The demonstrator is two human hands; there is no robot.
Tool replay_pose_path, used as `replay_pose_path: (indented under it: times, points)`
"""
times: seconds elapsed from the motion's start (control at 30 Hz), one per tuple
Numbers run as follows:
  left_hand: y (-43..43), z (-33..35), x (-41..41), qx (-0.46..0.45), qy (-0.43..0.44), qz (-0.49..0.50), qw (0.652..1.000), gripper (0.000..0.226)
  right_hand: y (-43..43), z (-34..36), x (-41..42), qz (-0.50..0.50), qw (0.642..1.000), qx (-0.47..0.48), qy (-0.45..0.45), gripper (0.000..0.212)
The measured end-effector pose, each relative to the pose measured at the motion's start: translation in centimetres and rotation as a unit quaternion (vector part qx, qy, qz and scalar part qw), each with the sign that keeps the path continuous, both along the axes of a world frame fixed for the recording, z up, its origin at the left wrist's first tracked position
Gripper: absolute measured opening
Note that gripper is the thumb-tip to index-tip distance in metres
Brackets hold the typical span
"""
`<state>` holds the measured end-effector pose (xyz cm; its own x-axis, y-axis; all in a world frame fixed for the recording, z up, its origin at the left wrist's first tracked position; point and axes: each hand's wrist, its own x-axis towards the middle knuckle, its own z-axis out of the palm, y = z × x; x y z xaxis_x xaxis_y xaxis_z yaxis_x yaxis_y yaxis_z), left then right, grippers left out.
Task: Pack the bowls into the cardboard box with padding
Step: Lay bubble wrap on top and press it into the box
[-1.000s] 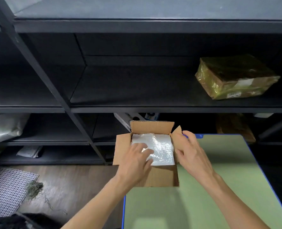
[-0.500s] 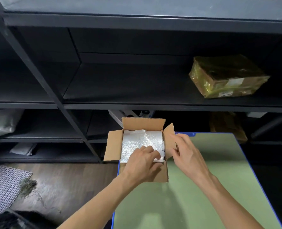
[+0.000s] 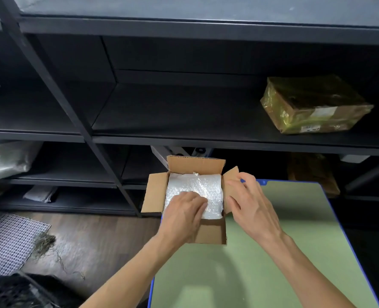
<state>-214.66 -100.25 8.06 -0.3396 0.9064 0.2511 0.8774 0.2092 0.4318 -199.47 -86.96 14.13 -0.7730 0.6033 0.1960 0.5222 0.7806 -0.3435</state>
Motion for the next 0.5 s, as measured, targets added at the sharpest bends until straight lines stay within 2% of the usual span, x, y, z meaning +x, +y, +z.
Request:
replay_pose_path:
  times: [0.13,0.23,0.4,0.5]
  points:
    - [-1.7,-0.2,-2.6,0.002,0.012,0.059,0.998,0.033,0.0,-0.4,-0.2,0.026,0.997,0.067,0.006,0.016]
    - [-2.4,-0.2,-4.1,-0.040,0.027,0.027,0.998,0.044,-0.5,-1.2,-1.1,0.080,0.992,0.100,-0.011,0.022]
    - [-2.3,0.5,-7.1,-0.189,0.044,-0.043,0.980,0.080,0.0,-2.1,-4.4,0.175,0.964,0.045,-0.193,0.050]
    - [-2.2,0.7,-8.3,-0.204,0.075,-0.073,0.973,0.085,0.9,-1.4,-5.0,0.178,0.952,0.024,-0.248,0.068]
